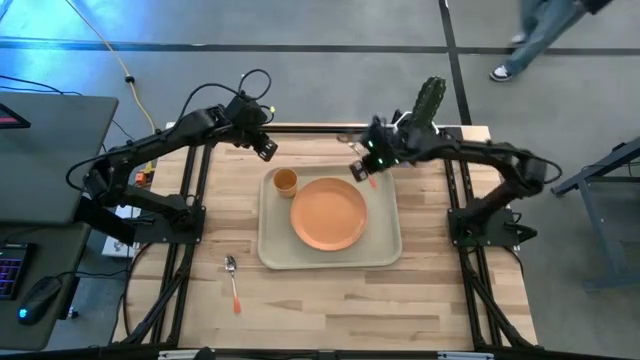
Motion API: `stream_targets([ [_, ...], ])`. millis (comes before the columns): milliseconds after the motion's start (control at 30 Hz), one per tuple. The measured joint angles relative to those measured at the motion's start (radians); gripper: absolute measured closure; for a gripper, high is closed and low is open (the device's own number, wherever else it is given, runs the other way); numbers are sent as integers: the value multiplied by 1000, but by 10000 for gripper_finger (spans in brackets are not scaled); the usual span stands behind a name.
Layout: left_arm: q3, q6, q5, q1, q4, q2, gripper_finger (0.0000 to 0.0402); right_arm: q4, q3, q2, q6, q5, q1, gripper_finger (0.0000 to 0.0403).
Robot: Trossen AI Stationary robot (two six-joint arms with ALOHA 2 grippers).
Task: Pick and place plate/cup/fork/spoon on tray
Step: Put the orange fork on the off white tray on the left side of the orange plate
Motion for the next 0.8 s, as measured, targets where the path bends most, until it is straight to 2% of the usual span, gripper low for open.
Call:
stream_targets([
  [167,0,-45,63,0,95,-1,291,26,-134,-105,207,101,92,403],
  [300,0,-99,81,-18,114,-2,291,24,-221,-144,350,127,167,403],
  [533,0,-162,29,-118,110,-2,291,34,-318,-150,562,190,286,403],
  [800,0,-223,-49,-197,9,-60,291,114,-432,-149,697,216,329,403],
])
